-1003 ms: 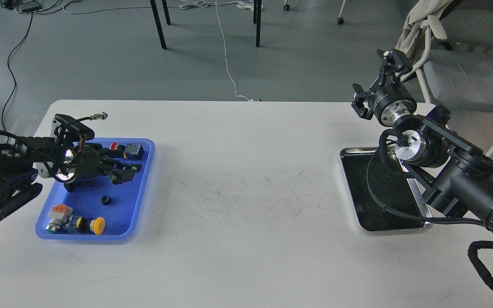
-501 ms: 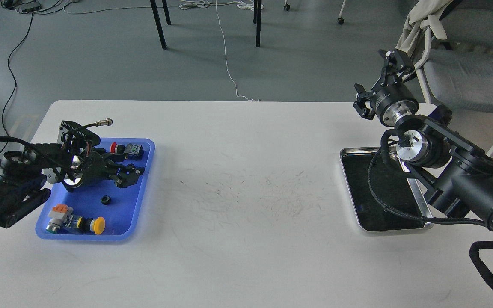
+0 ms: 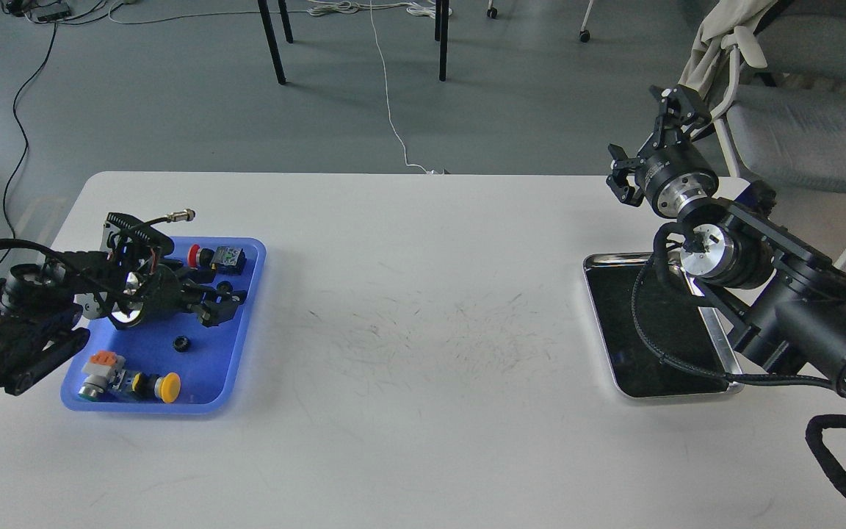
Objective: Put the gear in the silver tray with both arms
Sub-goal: 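Lower the left gripper and grasp a small black gear in the blue tray, then lift the black gear and swing the left arm toward the silver tray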
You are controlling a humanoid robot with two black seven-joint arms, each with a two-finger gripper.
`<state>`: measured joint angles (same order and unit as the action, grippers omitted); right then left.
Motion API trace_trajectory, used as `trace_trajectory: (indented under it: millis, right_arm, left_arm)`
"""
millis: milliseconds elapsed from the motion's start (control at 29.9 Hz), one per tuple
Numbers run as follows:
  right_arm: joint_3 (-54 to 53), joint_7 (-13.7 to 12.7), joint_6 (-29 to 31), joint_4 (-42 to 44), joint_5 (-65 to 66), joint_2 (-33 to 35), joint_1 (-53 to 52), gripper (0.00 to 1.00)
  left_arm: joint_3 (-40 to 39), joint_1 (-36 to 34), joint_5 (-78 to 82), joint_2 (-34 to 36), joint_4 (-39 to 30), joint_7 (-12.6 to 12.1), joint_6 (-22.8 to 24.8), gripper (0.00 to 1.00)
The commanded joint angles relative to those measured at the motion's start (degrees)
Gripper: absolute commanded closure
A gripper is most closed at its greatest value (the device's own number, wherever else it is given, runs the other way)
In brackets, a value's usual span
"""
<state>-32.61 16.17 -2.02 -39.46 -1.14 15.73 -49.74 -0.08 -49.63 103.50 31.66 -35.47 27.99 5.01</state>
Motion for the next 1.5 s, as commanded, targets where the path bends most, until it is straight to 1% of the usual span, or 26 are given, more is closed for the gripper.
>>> trace_trajectory:
  millis: [0,167,301,368,435,468,535,568,635,669,769,869,1070,1170,1337,1471]
  right_arm:
    - [0.0,0.0,0.0,0.0,0.0,0.0,0.2,0.01]
    - [0.0,0.0,0.0,0.0,0.0,0.0,0.2,0.01]
    - [0.0,0.0,0.0,0.0,0.0,0.0,0.2,0.01]
    - [0.0,0.0,0.0,-0.1,0.0,-0.1,0.2,0.01]
    - [0.1,0.0,0.0,0.0,0.0,-0.1,0.2,0.01]
    - [0.1,0.0,0.0,0.0,0.0,-0.2,0.2,0.01]
    - [0.1,0.0,0.0,0.0,0.0,-0.2,0.2,0.01]
    - [0.1,0.0,0.0,0.0,0.0,-0.3,0.2,0.01]
    - [0.1,0.0,0.0,0.0,0.0,-0.4,0.2,0.01]
    - [0.1,0.0,0.0,0.0,0.0,-0.4,0.2,0.01]
    - [0.1,0.0,0.0,0.0,0.1,-0.4,0.2,0.01]
    - [0.1,0.0,0.0,0.0,0.0,-0.4,0.2,0.01]
    - [0.2,0.0,0.0,-0.1,0.1,-0.1,0.2,0.01]
    - [0.3,0.0,0.0,-0.1,0.4,-0.1,0.2,0.01]
    - [0.4,0.0,0.0,-0.1,0.5,-0.1,0.3,0.01]
    - [0.4,0.0,0.0,-0.1,0.5,-0.1,0.3,0.01]
  left_arm:
    - [0.0,0.1,0.3,-0.2,0.1,0.0,-0.1,0.41]
    - [1.8,0.0,0.3,0.0,0.1,0.0,-0.6,0.53]
    - [2.9,0.0,0.2,0.0,0.5,0.0,-1.6,0.57]
    - [3.0,0.1,0.3,0.0,0.7,0.0,-1.6,0.63]
    - [3.0,0.1,0.3,0.0,1.0,0.0,-1.6,0.65]
    - [3.0,0.1,0.3,0.0,1.1,0.0,-1.6,0.69]
    - [3.0,0.1,0.4,0.1,1.2,0.0,-1.6,0.71]
    - [3.0,0.2,0.4,0.1,1.2,0.0,-1.6,0.75]
    - [3.0,0.1,0.6,0.2,1.1,0.0,-1.6,0.80]
    - [3.1,0.1,0.8,0.3,1.1,0.0,-1.6,0.83]
    - [4.7,-0.1,1.4,0.5,1.1,0.0,-1.7,0.88]
    - [5.0,-0.2,1.4,0.6,1.0,0.0,-1.7,0.91]
    - [5.4,-0.3,1.3,1.6,0.3,0.0,-1.7,0.91]
    - [5.2,-0.8,1.2,3.9,0.0,0.0,-1.6,0.92]
    - [5.1,-2.8,0.6,6.8,-3.8,0.0,-1.3,0.92]
    - [4.8,-4.9,0.5,8.9,-4.4,0.0,-1.1,0.93]
